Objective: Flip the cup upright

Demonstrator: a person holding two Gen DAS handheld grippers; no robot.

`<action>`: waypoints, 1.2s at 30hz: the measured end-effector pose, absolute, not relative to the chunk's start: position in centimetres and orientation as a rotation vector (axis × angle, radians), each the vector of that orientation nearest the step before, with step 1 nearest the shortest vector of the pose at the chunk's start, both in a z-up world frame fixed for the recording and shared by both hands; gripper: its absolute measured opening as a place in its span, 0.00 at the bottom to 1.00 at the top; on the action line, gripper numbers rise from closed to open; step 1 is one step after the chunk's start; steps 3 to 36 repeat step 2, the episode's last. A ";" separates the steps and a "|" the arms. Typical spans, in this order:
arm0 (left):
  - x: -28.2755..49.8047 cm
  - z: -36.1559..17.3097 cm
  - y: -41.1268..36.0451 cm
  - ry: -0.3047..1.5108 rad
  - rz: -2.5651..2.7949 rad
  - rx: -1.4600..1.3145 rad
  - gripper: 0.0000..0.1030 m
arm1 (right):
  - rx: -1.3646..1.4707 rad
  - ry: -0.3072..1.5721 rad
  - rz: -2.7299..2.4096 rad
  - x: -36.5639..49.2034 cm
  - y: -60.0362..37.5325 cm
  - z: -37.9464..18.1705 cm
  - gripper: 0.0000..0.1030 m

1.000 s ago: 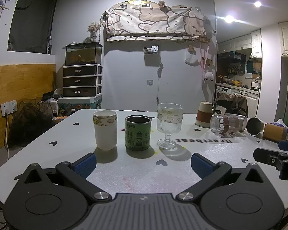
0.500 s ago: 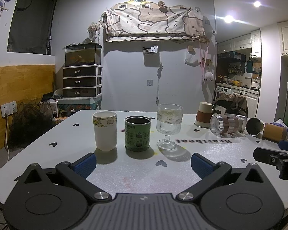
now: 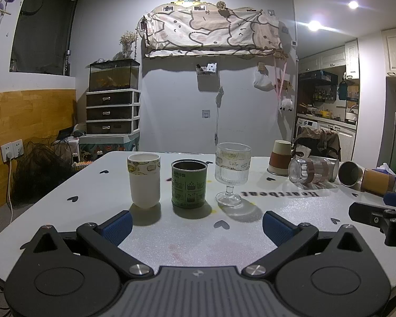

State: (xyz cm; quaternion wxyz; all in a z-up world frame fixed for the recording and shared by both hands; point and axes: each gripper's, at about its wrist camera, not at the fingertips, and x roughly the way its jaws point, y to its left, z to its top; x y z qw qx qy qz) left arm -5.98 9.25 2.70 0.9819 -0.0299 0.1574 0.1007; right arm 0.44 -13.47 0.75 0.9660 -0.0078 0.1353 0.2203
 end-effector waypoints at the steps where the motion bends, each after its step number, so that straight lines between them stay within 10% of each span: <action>1: -6.0 2.7 9.2 0.316 0.204 -0.060 1.00 | -0.015 0.274 0.446 0.4 -13.5 0.7 1.00; 36: -6.0 2.7 9.3 0.317 0.204 -0.059 1.00 | -0.015 0.274 0.445 0.4 -13.5 0.7 1.00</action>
